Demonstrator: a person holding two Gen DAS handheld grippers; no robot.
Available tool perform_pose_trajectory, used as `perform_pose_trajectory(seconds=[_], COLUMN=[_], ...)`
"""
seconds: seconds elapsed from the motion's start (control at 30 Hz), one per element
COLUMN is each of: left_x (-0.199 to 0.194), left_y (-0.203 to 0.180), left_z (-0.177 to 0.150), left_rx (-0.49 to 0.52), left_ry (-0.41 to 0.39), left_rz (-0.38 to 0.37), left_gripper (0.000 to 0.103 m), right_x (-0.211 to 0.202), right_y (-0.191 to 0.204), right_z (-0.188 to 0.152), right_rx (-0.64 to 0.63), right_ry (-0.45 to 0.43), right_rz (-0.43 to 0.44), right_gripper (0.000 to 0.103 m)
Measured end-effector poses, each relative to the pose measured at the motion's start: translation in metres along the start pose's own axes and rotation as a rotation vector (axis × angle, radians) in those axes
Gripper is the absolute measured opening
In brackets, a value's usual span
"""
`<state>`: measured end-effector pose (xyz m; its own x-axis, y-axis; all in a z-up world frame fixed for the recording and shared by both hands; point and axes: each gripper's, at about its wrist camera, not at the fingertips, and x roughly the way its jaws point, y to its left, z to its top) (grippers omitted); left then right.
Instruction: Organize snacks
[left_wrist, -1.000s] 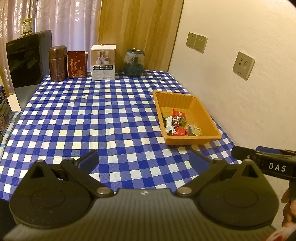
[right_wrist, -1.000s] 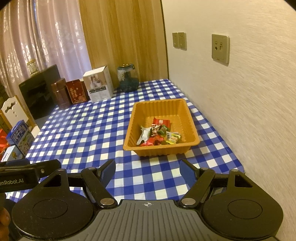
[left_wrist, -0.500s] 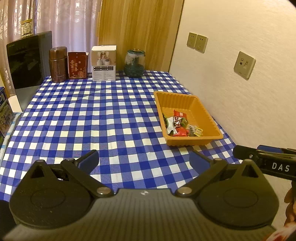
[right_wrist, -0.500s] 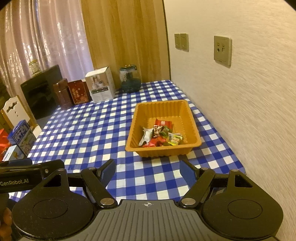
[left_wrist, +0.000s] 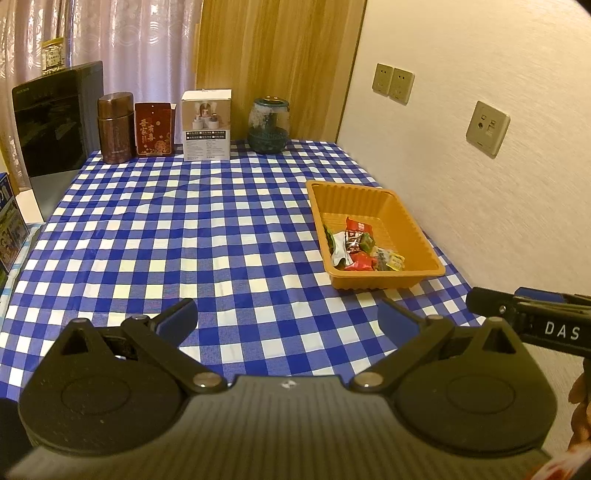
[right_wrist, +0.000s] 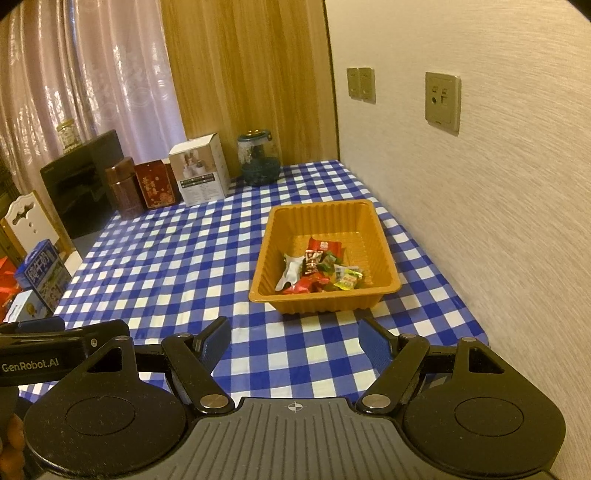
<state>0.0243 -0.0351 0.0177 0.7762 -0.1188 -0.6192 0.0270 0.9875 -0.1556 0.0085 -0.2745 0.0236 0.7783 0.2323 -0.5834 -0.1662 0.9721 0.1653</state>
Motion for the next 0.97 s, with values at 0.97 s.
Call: perform_pose_trajectory(seconds=[0.97], left_x=[-0.0029], left_y=[0.003], left_z=[-0.0023], left_rx=[-0.01], left_ry=[-0.026], left_rz=[-0.013], left_gripper=[0.103], right_x=[-0.0004], right_y=[-0.0045], right_z=[0.0011], right_rx=[-0.001], right_ry=[-0.005], right_rz=[0.0], right_gripper=[0.076])
